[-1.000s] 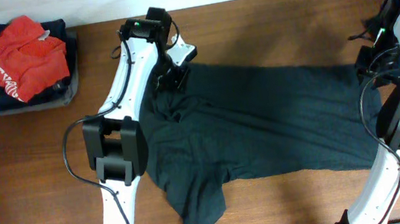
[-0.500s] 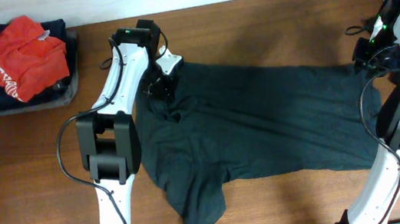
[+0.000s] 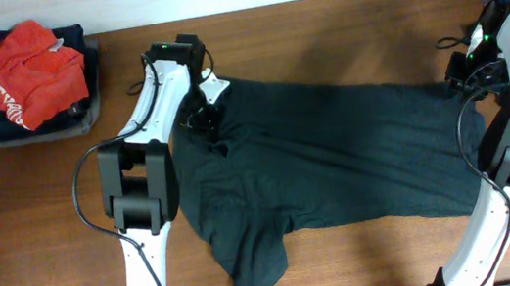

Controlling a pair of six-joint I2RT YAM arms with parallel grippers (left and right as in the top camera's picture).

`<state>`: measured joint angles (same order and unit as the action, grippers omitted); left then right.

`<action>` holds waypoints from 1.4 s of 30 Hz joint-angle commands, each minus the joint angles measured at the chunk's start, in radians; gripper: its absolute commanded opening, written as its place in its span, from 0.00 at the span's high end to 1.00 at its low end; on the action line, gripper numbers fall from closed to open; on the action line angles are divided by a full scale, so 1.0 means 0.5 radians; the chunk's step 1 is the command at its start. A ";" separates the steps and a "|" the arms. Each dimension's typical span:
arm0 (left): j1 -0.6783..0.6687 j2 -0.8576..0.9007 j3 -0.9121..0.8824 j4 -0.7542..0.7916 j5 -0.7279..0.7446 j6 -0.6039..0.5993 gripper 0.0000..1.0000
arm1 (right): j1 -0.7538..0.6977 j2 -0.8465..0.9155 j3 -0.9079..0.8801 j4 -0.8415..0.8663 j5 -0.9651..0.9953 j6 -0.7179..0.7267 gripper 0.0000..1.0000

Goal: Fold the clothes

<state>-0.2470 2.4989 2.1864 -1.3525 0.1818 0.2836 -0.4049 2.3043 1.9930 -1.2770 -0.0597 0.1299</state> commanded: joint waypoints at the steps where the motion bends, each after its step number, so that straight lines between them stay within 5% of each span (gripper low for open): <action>1: 0.102 0.043 -0.013 -0.005 -0.066 -0.012 0.81 | 0.013 0.050 -0.014 0.005 -0.050 -0.005 0.75; 24: 0.199 0.043 -0.013 -0.017 -0.062 0.053 0.80 | 0.040 0.253 -0.016 0.488 -0.121 -0.004 0.85; 36: 0.244 0.043 -0.142 0.116 -0.306 0.164 0.79 | 0.034 0.291 -0.016 0.922 -0.082 0.005 0.87; 42: 0.303 0.043 -0.214 0.170 -0.307 0.207 0.59 | 0.027 0.384 -0.016 0.994 0.108 0.019 0.86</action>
<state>-0.1463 2.4748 2.1246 -1.2922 0.1234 0.3527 -0.3901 2.4325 1.9930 -0.7860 -0.0948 0.1322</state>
